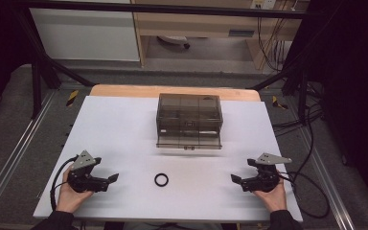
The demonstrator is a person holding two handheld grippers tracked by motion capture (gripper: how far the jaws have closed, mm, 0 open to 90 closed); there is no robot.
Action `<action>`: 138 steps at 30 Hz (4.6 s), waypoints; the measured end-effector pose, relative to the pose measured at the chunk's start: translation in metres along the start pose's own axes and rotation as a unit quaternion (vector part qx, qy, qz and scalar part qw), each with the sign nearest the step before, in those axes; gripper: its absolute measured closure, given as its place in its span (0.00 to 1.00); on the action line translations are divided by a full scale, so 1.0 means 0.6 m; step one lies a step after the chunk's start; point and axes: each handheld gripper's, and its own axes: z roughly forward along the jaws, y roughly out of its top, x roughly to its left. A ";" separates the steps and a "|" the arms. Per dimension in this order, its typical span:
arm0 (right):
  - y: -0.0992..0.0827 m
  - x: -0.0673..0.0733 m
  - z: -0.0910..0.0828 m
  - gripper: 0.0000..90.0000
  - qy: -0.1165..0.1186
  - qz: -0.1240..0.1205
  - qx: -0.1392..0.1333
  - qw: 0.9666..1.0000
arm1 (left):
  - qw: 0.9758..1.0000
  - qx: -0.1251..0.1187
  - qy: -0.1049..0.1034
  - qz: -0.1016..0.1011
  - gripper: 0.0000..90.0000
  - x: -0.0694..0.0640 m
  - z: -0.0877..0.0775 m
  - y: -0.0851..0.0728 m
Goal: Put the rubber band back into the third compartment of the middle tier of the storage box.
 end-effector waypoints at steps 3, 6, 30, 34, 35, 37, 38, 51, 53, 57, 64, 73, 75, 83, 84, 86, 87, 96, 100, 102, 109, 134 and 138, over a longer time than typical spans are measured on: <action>0.000 0.000 0.000 0.01 0.002 0.000 0.001 1.000 | 1.000 0.001 0.000 -0.001 0.05 0.000 0.001 0.000; 0.000 0.000 0.000 0.01 0.001 0.000 0.000 1.000 | 1.000 0.001 0.000 -0.001 0.06 0.000 0.002 -0.001; 0.013 0.024 0.015 0.01 0.021 0.001 -0.006 1.000 | 1.000 -0.003 -0.002 -0.004 0.06 0.001 0.001 -0.004; 0.016 0.031 0.021 0.01 0.022 -0.005 -0.001 1.000 | 1.000 -0.003 -0.001 -0.003 0.06 0.000 0.001 -0.004; 0.016 0.031 0.021 0.01 0.022 -0.005 -0.001 1.000 | 1.000 -0.003 -0.001 -0.003 0.06 0.000 0.001 -0.004; 0.017 0.034 0.024 0.01 0.021 -0.006 0.002 1.000 | 1.000 -0.003 0.000 -0.004 0.06 -0.001 0.001 -0.004; 0.017 0.036 0.028 0.01 0.021 -0.005 0.004 1.000 | 1.000 -0.003 -0.001 -0.003 0.06 -0.001 0.001 -0.004; 0.021 0.051 0.040 0.01 0.031 -0.008 0.010 0.999 | 1.000 -0.002 0.001 -0.004 0.06 -0.001 0.002 -0.004; 0.023 0.053 0.041 0.01 0.031 -0.011 0.012 0.999 | 1.000 -0.003 0.001 -0.003 0.06 -0.001 0.001 -0.004; 0.027 0.059 0.047 0.01 0.032 -0.016 0.013 0.999 | 1.000 -0.004 0.000 -0.004 0.06 0.000 0.002 -0.004; 0.032 0.070 0.058 0.01 0.041 -0.018 0.016 0.999 | 1.000 -0.004 0.001 -0.003 0.06 0.000 0.002 -0.005; 0.036 0.082 0.068 0.01 0.046 -0.024 0.021 0.998 | 1.000 -0.004 0.003 -0.002 0.06 -0.001 0.002 -0.005; 0.037 0.085 0.071 0.01 0.047 -0.025 0.023 0.998 | 1.000 -0.004 0.003 -0.001 0.06 -0.001 0.002 -0.005; 0.042 0.097 0.082 0.01 0.054 -0.029 0.027 0.998 | 1.000 -0.004 0.004 -0.001 0.06 -0.001 0.001 -0.005; 0.044 0.100 0.084 0.01 0.054 -0.030 0.028 0.998 | 1.000 -0.004 0.003 -0.002 0.06 -0.001 0.001 -0.005; 0.045 0.102 0.086 0.01 0.054 -0.030 0.028 0.998 | 1.000 -0.004 0.003 -0.002 0.06 -0.001 0.001 -0.005; 0.045 0.102 0.086 0.01 0.054 -0.030 0.028 0.998 | 1.000 -0.004 0.004 -0.002 0.06 -0.001 0.001 -0.005; 0.055 0.113 0.096 0.01 0.060 -0.030 0.027 0.997 | 1.000 -0.004 0.004 -0.001 0.06 0.000 0.001 -0.005; 0.059 0.118 0.099 0.01 0.060 -0.031 0.029 0.997 | 1.000 -0.004 0.004 -0.001 0.06 0.000 0.001 -0.005; 0.061 0.121 0.103 0.01 0.061 -0.033 0.028 0.997 | 1.000 -0.004 0.005 -0.002 0.06 0.000 0.000 -0.005; 0.066 0.132 0.115 0.01 0.066 -0.032 0.033 0.997 | 1.000 -0.004 0.005 -0.001 0.06 0.001 0.000 -0.005; 0.094 0.180 0.166 0.02 0.083 -0.046 0.040 0.995 | 1.000 -0.004 0.005 -0.004 0.06 0.001 0.000 -0.006; 0.095 0.187 0.175 0.02 0.087 -0.048 0.044 0.994 | 1.000 -0.004 0.005 -0.003 0.06 0.001 0.000 -0.006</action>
